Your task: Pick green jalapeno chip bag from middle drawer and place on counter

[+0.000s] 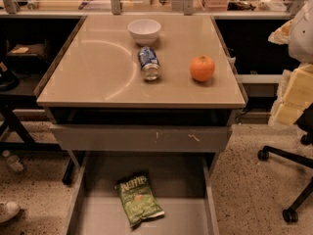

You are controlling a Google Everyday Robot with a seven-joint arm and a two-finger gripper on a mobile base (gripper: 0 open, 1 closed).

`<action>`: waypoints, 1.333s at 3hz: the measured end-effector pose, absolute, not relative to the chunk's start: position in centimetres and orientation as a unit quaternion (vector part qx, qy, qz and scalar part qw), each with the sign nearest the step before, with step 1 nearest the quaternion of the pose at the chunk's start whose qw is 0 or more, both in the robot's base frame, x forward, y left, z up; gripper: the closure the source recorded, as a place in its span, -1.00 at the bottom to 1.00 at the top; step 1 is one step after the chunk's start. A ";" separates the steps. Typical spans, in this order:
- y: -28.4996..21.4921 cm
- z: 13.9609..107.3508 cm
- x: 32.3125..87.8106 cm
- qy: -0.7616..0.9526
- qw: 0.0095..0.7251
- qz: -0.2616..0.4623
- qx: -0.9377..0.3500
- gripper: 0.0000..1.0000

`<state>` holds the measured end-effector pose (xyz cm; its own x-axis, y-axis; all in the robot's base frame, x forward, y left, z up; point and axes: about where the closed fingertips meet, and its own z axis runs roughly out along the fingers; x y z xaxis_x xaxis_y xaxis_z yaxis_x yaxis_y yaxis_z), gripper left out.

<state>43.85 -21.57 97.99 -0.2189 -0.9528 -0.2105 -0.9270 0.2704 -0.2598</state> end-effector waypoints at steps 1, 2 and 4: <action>-21.6 98.0 43.9 0.780 0.165 -0.039 -0.603 -1.00; -21.4 96.7 42.8 0.786 0.160 -0.041 -0.596 -1.00; -18.9 86.5 38.6 0.822 0.117 -0.012 -0.558 -1.00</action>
Offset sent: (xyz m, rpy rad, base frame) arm -0.0285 0.0025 -0.0423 -0.0203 0.0415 -0.0533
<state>38.57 -18.95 86.46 -0.3509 -0.9192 -0.1788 -0.9134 0.3781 -0.1510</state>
